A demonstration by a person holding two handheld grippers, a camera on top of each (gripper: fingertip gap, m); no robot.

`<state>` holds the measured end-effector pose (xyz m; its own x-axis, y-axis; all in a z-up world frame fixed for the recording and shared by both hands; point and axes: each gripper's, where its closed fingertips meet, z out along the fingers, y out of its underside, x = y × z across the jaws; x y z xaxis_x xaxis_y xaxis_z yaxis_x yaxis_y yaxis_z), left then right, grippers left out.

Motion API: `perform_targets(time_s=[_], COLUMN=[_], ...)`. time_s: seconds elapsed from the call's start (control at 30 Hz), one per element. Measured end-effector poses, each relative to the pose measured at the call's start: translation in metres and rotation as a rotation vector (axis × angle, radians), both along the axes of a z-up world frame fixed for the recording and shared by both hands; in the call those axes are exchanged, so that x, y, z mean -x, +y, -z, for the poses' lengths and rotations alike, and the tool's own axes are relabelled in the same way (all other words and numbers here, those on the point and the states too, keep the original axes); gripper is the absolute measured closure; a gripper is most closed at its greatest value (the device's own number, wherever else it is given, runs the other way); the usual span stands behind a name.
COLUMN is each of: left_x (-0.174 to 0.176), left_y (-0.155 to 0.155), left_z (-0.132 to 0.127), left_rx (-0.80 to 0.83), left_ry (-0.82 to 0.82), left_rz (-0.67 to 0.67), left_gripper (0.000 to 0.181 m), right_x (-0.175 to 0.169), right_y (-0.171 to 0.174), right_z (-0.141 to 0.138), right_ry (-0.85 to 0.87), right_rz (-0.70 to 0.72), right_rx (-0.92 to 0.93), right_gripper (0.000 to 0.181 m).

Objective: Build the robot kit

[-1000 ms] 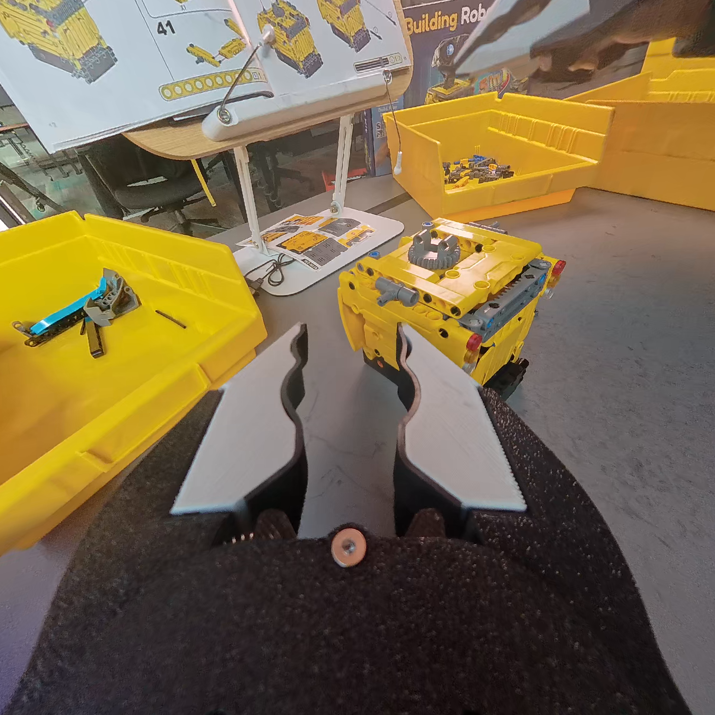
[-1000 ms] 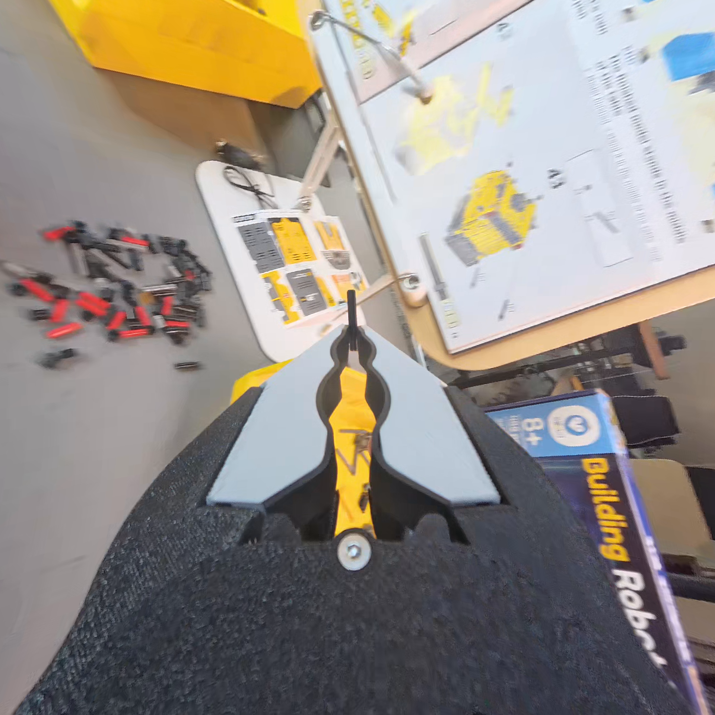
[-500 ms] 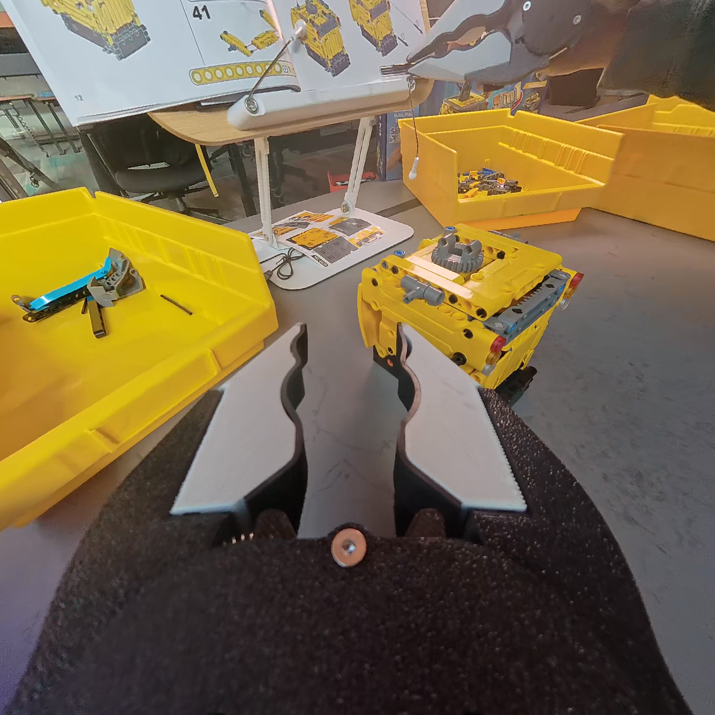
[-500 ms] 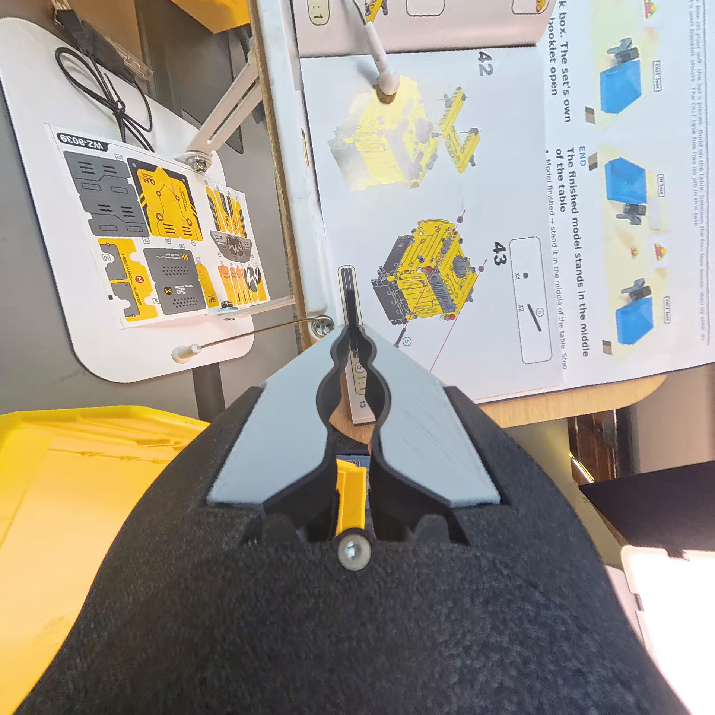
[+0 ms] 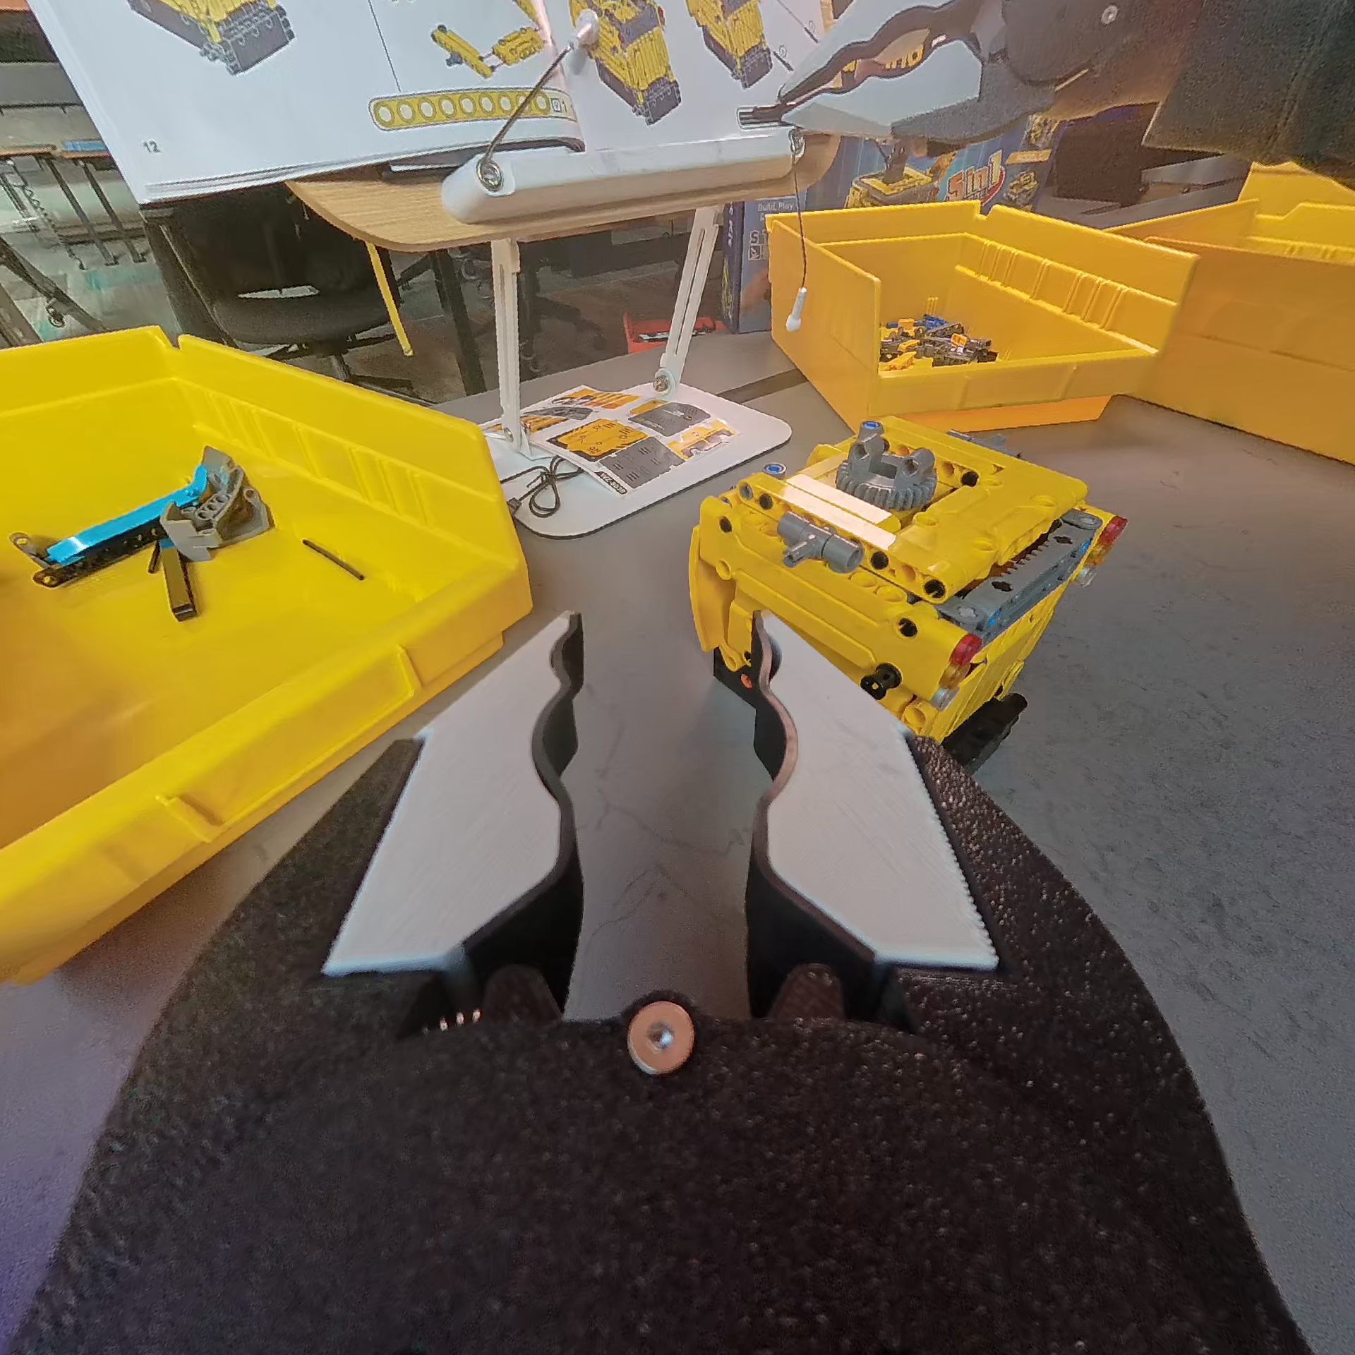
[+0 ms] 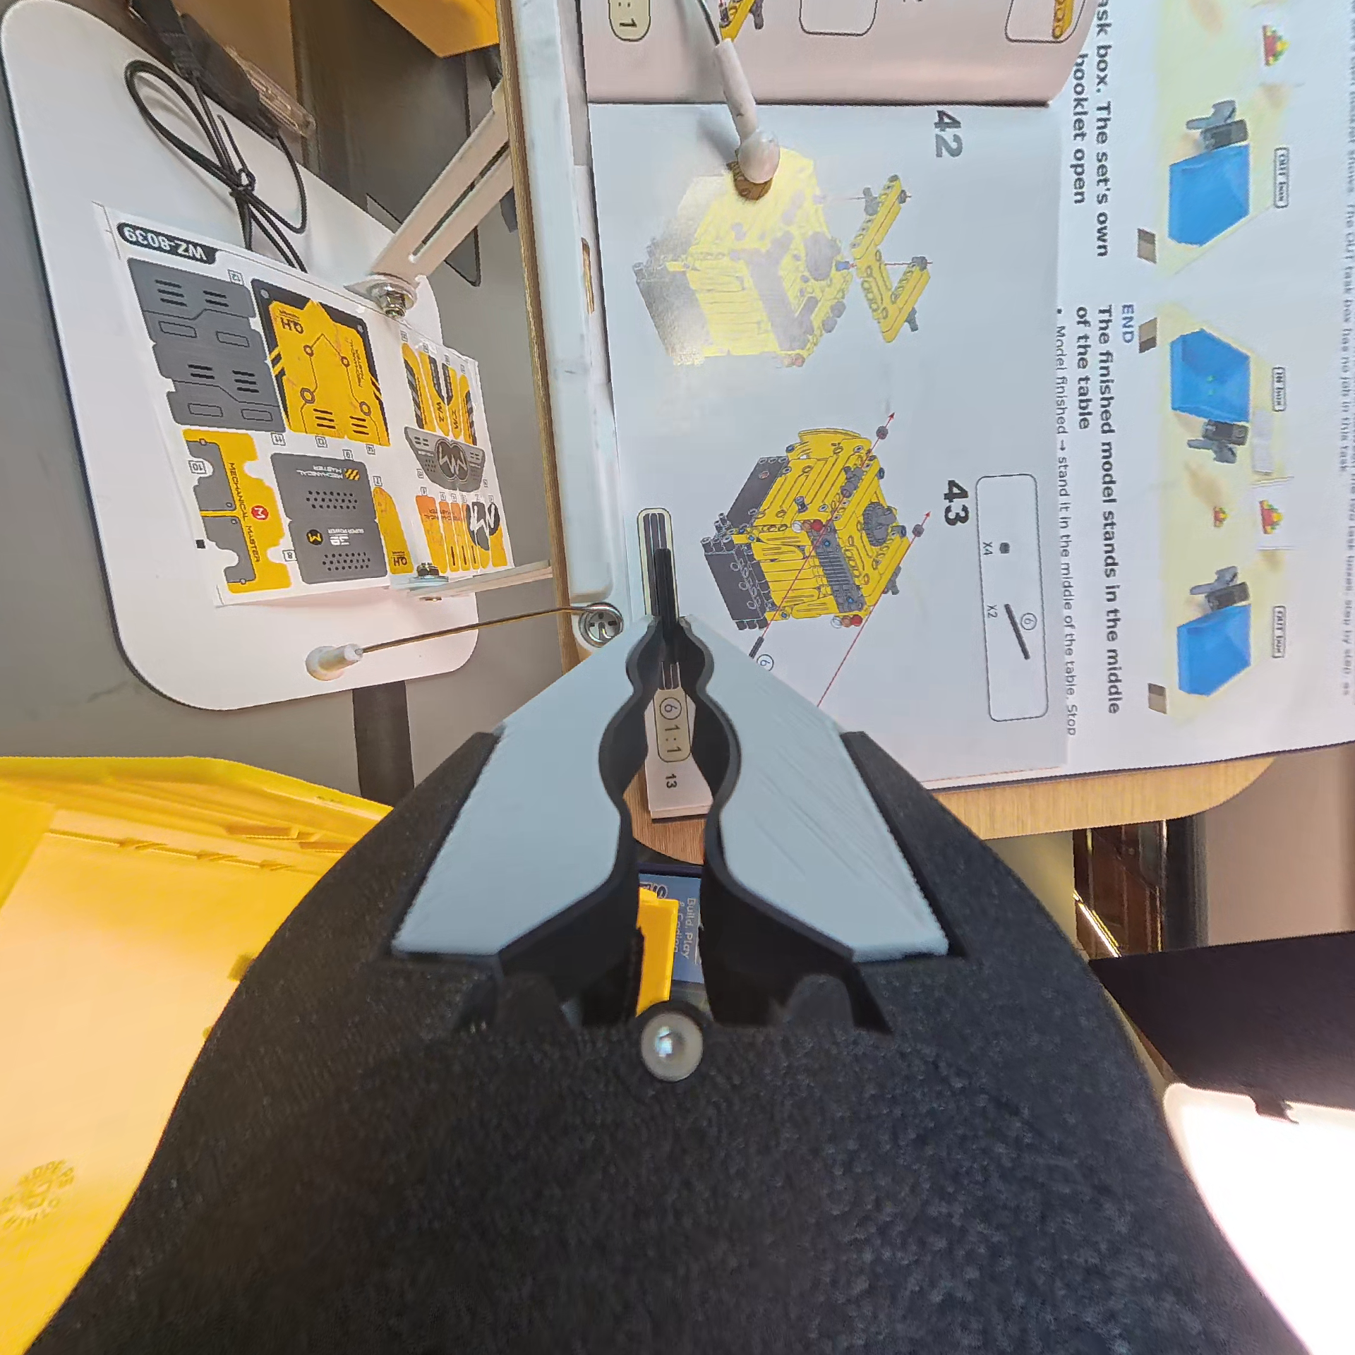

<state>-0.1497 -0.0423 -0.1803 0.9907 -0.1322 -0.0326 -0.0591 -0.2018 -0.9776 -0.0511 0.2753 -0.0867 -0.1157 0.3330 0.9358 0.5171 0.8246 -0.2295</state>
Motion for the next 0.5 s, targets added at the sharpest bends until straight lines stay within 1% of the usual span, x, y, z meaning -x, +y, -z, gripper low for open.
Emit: perform_targets(time_s=[0.17, 0.27, 0.33, 0.37, 0.43, 0.5], left_x=[0.001, 0.001, 0.001, 0.001, -0.001, -0.003], left_y=[0.000, 0.000, -0.001, -0.002, -0.003, -0.004], left_z=[0.000, 0.000, -0.001, -0.002, -0.005, -0.008], left_rx=[0.002, 0.003, 0.001, -0.003, -0.012, -0.015], left_ry=[-0.003, 0.001, 0.006, 0.006, 0.002, 0.003], left_rz=[-0.002, -0.005, -0.007, -0.006, 0.000, 0.005], left_gripper=[0.136, 0.136, 0.136, 0.136, 0.136, 0.135], right_x=[-0.002, -0.006, -0.010, -0.012, -0.020, -0.029], right_y=[-0.002, -0.017, -0.043, -0.058, -0.086, -0.117], right_z=[-0.002, -0.019, -0.030, -0.030, -0.022, -0.005], right_ry=[0.019, 0.132, 0.204, 0.211, 0.185, 0.125], right_rz=[0.010, 0.054, 0.066, 0.072, 0.100, 0.113], right_rx=[0.021, 0.175, 0.332, 0.414, 0.535, 0.642], right_gripper=[0.178, 0.178, 0.178, 0.178, 0.178, 0.178])
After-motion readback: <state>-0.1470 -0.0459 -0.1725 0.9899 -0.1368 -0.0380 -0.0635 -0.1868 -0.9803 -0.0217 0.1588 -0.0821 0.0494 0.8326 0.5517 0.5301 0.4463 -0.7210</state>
